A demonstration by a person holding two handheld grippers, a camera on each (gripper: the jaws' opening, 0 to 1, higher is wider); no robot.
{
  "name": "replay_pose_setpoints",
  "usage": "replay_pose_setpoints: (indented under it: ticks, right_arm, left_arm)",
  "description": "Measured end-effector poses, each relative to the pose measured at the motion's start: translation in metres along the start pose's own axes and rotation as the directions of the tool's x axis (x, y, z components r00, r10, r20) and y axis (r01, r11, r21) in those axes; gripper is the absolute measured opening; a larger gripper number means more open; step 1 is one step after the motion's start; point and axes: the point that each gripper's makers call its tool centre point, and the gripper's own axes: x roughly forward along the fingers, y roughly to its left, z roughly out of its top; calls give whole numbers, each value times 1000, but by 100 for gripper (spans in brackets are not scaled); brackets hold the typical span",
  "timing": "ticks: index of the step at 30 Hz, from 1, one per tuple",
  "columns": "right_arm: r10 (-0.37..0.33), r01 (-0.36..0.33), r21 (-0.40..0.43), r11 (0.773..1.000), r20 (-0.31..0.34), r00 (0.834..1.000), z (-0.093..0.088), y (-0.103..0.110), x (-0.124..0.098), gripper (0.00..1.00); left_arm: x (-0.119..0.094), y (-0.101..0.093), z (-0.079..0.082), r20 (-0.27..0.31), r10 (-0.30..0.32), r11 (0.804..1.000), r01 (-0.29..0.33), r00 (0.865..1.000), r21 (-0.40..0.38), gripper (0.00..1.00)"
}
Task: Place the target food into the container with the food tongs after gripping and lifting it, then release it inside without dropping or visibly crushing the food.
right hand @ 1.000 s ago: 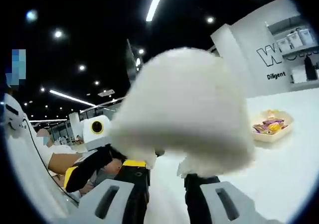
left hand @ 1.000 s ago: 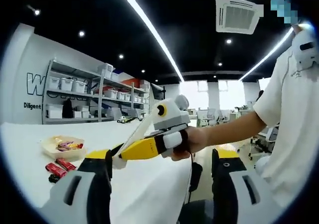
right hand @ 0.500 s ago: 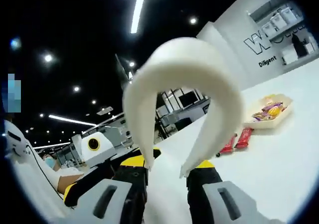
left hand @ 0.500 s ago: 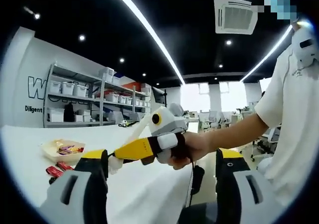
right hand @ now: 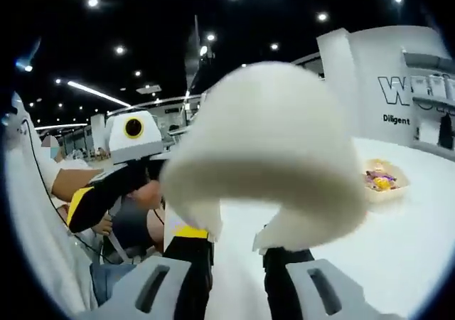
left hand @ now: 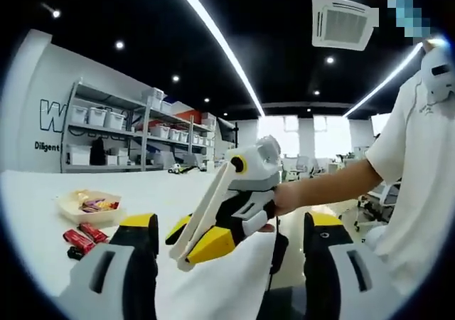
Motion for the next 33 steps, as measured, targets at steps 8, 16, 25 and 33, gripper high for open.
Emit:
replay_pose_setpoints:
  ticks: [8,16,25,33]
  right_arm:
    - [22,-22,-68,997,-6,1000,-1,9,-3,22]
    - [89,-90,-116,989,-14,996,-2,23,-5,21]
    - [129,-134,-136,982,-41,991,-3,33,-5,22]
    - [164,-173,-148,974,-69,984,-6,41,-4,21]
  left_arm:
    - [4,11,4,6,4,1000,-3,1000,-29,77]
    - [21,11,8,-44,-76,997,76,996,-16,55]
    - [37,-2,4,-106,-177,984,176,978,-14,36]
    - [45,-12,-8,-193,-255,967,245,948,-74,26]
